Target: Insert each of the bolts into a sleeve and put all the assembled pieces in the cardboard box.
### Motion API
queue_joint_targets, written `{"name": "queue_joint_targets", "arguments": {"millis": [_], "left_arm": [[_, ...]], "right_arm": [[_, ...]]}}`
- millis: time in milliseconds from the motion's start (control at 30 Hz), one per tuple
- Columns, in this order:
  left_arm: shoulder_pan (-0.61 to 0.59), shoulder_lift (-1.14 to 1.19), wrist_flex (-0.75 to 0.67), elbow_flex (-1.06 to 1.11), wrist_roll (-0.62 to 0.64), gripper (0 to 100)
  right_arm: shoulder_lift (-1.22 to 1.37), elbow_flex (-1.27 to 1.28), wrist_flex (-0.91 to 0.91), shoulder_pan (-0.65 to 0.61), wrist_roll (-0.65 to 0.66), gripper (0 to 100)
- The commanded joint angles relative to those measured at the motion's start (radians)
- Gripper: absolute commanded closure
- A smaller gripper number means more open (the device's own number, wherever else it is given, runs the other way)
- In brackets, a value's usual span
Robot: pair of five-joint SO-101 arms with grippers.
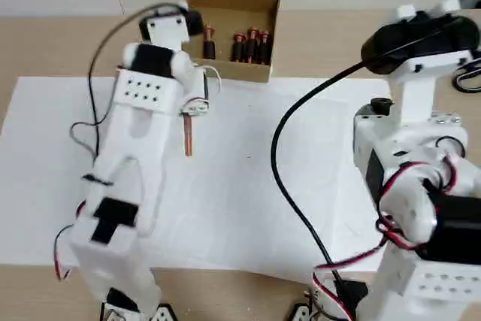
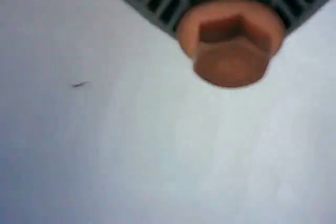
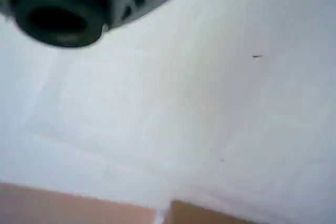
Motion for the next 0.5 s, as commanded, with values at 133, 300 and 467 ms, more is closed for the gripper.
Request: {"name": "queue_joint_targets", "arguments": {"millis": [133, 300, 467], "left_arm": [[0.006, -0.439, 0.020, 0.096, -0.058, 99], [0.020, -0.600, -0.002, 0.179, -0.038, 99], [0.028, -0.632, -0.054, 0.245, 0.069, 99]], "right_arm": [[-0.232, 0.204, 0.007, -0.168, 0.005, 99.5], [-0.357, 0.543, -0.056, -0.219, 0.003, 99.5], [-0.390, 0.858, -0.401, -0.231, 0.002, 99.5]]}}
